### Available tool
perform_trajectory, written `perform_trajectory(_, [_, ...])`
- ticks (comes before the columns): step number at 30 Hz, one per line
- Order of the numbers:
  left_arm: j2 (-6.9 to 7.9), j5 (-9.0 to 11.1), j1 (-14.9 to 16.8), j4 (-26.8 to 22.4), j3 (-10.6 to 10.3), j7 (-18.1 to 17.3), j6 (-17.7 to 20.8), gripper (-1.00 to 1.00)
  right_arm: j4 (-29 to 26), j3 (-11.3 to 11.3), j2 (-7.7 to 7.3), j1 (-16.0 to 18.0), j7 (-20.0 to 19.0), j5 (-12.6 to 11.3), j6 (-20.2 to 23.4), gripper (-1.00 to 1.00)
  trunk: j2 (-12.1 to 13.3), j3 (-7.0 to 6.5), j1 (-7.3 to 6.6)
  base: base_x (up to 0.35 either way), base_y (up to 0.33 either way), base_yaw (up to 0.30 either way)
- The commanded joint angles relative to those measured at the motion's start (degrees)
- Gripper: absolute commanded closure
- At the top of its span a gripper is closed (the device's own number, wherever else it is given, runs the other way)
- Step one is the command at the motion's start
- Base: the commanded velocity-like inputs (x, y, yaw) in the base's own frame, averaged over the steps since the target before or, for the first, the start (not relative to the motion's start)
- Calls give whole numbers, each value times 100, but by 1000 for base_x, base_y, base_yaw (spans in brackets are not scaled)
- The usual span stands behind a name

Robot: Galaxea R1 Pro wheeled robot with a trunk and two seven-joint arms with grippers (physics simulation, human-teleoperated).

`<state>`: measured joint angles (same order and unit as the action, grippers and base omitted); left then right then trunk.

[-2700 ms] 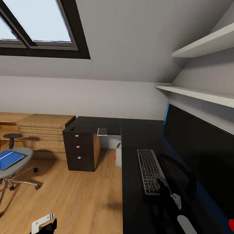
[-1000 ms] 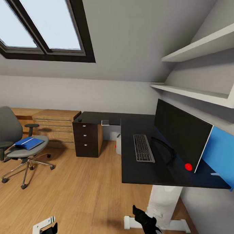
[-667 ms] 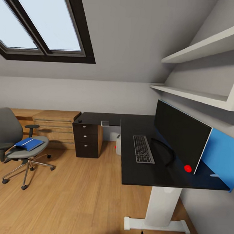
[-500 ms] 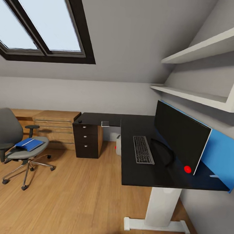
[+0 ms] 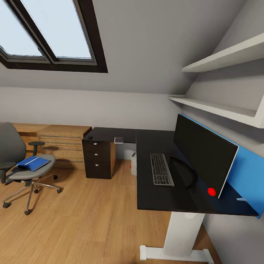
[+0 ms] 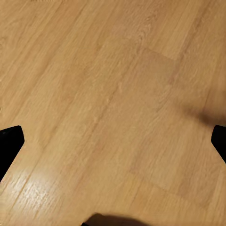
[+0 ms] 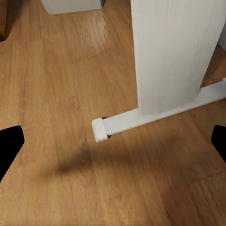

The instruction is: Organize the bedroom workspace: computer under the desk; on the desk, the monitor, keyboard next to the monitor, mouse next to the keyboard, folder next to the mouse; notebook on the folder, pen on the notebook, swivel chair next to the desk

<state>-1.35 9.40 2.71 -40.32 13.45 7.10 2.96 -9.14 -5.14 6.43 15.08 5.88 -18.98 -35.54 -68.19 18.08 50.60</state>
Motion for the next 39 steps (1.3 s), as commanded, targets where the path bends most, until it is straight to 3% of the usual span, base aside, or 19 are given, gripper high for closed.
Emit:
perform_trajectory(1, [-9,-114,1,-11,8,8,30,-100,8,-49,28,4,52,-26,-16,-100,-5,7,0,0,273,84])
perform_trajectory(4, [-28,-279,1,-11,8,10,24,-100,14,-51,114,4,54,-9,-38,-100,-5,7,0,0,294,226])
perform_trajectory(5, [-30,-299,1,-11,8,10,22,-100,16,-55,129,4,54,123,-60,-100,-5,8,0,0,303,274])
perform_trajectory(6, [-35,-307,1,-11,8,10,21,-100,24,-53,137,4,60,429,-85,-100,-5,10,0,15,303,274])
perform_trajectory(11, [-40,-360,1,-11,8,10,22,-100,134,-56,147,4,67,941,-108,-100,-5,25,0,60,302,270])
perform_trajectory(21, [-41,-448,1,95,8,10,-34,-100,162,-54,142,4,63,992,-111,-100,-5,65,0,217,246,249])
perform_trajectory(39, [-42,-448,1,120,8,6,-95,-100,148,-35,116,4,63,986,-126,-100,-5,69,0,299,193,10])
